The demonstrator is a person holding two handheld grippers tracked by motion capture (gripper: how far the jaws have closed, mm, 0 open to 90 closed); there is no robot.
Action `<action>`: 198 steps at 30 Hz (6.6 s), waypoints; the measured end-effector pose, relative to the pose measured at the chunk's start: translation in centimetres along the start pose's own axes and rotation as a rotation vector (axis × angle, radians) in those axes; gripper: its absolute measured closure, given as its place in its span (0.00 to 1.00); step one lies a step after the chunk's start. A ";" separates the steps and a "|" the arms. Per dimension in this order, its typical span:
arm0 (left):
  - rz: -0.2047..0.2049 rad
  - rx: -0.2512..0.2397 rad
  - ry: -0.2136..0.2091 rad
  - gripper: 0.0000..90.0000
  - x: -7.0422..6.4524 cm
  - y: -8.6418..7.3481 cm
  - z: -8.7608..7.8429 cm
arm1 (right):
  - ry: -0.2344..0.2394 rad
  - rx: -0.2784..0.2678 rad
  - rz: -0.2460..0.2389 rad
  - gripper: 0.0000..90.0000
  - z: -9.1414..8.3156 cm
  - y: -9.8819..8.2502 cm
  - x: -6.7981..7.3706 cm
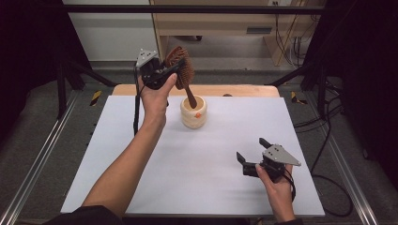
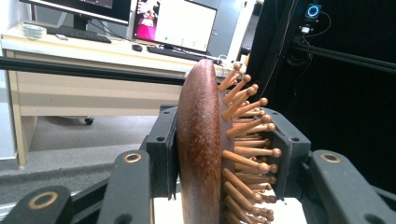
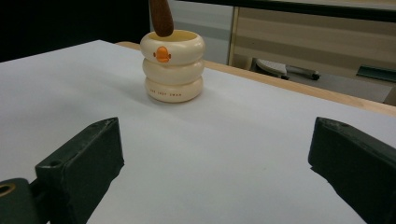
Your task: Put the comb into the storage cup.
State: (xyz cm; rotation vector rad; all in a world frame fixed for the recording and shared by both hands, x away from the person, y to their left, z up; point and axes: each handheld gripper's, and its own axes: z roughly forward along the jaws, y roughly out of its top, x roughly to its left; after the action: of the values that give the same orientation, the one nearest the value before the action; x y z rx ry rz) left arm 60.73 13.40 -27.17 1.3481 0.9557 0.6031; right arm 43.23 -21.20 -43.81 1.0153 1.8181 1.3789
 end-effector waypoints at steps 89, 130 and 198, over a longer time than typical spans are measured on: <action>0.020 0.082 0.033 0.57 0.9 -4.4 3.5 | 0.018 0.011 0.011 0.03 0.3 -0.1 -0.1; -0.026 0.100 0.034 0.57 1.7 -5.8 3.7 | 0.019 0.014 0.006 0.03 0.4 -0.2 0.0; -0.081 0.126 0.020 0.57 1.9 -7.9 4.0 | 0.032 0.026 -0.002 0.03 0.7 -0.3 0.2</action>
State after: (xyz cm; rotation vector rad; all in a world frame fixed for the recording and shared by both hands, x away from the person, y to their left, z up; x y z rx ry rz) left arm 63.84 11.55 -35.51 1.4093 1.0743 0.5021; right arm 43.65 -20.72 -44.24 1.0092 1.8642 1.3811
